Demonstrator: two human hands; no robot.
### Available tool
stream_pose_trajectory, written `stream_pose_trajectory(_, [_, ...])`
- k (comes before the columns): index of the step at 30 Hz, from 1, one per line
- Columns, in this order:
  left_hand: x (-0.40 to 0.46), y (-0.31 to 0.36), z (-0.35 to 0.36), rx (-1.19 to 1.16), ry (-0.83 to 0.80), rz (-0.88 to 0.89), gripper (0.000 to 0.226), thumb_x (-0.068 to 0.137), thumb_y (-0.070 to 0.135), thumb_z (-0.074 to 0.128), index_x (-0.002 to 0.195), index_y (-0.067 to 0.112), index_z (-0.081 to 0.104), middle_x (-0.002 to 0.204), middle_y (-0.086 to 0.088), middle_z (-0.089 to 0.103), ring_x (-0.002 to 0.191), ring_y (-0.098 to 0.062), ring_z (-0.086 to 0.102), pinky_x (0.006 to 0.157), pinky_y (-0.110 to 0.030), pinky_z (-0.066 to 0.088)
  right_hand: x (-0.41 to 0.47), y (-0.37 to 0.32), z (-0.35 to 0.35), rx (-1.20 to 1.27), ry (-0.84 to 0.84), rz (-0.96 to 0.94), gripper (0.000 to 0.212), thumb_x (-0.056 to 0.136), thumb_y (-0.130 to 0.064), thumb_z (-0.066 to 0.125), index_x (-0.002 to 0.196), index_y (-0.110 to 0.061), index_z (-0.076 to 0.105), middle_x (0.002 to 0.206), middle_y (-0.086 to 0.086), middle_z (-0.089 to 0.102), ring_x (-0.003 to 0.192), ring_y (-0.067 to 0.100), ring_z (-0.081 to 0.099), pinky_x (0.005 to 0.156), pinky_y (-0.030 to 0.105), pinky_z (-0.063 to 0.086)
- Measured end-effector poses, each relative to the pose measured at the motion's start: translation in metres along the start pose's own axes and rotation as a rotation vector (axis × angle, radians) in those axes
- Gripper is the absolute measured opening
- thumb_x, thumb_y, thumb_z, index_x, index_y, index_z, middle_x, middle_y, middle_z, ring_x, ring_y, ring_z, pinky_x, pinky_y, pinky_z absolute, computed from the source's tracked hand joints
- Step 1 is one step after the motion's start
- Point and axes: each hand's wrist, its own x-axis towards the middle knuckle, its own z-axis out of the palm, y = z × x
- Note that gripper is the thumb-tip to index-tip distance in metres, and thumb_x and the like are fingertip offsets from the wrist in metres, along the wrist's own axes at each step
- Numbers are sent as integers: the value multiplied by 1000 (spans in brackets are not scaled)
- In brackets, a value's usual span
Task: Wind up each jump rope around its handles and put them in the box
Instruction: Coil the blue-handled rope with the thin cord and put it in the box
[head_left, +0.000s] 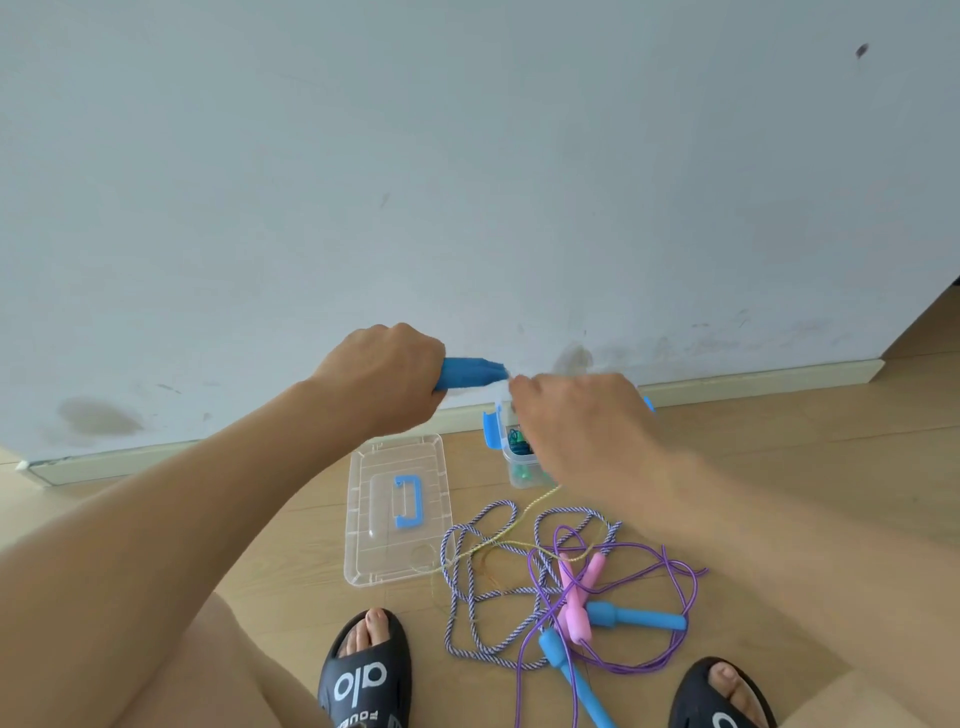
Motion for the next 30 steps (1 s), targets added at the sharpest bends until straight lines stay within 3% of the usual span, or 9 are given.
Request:
stream_pose_trajectory(5, [-3,29,12,62,-100,13,16,96,28,47,83,17,47,66,3,37,65,-21,46,60,-30,36,-3,-28,-2,61,-56,-91,31,35,-10,80,56,-17,58,38,-3,44,26,17,38,56,23,-10])
stream_pose_trajectory(7, [-3,31,14,53,-109,-13,17,96,28,47,83,16,47,66,2,37,63,-21,45,58,-30,35,0,-24,-5,105,-60,-76,27,63,-19,79,67,-17,52,48,-1,44,35,22,34,48,25,-3])
stream_pose_trajectory(8, [-4,31,14,49,-104,-27,19,96,30,46,83,16,48,66,2,38,63,-21,45,58,-31,35,3,-18,-3,131,-18,-57,21,84,-24,65,76,-17,47,58,0,45,45,25,38,45,29,5])
stream_pose_trajectory(10, [-4,30,10,41,-79,-37,33,98,43,44,83,15,51,65,1,38,64,-23,47,58,-31,35,7,-8,-10,246,-38,-31,20,100,-28,38,83,-18,40,72,1,46,63,30,48,49,35,19])
stream_pose_trajectory(15, [-4,28,4,-4,4,-98,60,89,73,38,72,16,42,64,1,39,63,-24,48,58,-31,37,3,-6,-8,558,-127,37,14,97,-22,39,86,-15,45,77,3,52,71,31,53,60,36,34])
stream_pose_trajectory(19, [2,19,8,-110,-16,-217,57,93,65,39,65,16,39,66,-1,46,55,-18,45,54,-30,38,1,-12,-5,437,-181,82,11,97,-11,41,96,-20,35,94,5,58,72,28,50,60,35,33])
stream_pose_trajectory(25, [10,28,14,-317,-200,-305,47,96,49,47,66,13,42,66,-2,47,53,-14,43,47,-26,32,1,-31,-14,169,-104,-104,13,91,-7,51,98,-18,50,87,3,62,50,20,30,45,31,8])
stream_pose_trajectory(28, [3,37,11,-163,-238,-203,28,92,24,50,68,12,40,70,-3,47,55,-16,42,47,-26,31,6,-26,-13,217,-13,-171,13,77,-8,66,77,-17,57,70,0,57,48,25,46,44,27,9])
stream_pose_trajectory(30, [-5,43,6,-51,-197,-95,36,90,41,56,75,11,43,67,-1,42,60,-21,46,53,-28,34,11,-16,-16,327,19,-172,11,89,-15,57,79,-17,62,72,-3,50,61,26,57,50,29,22])
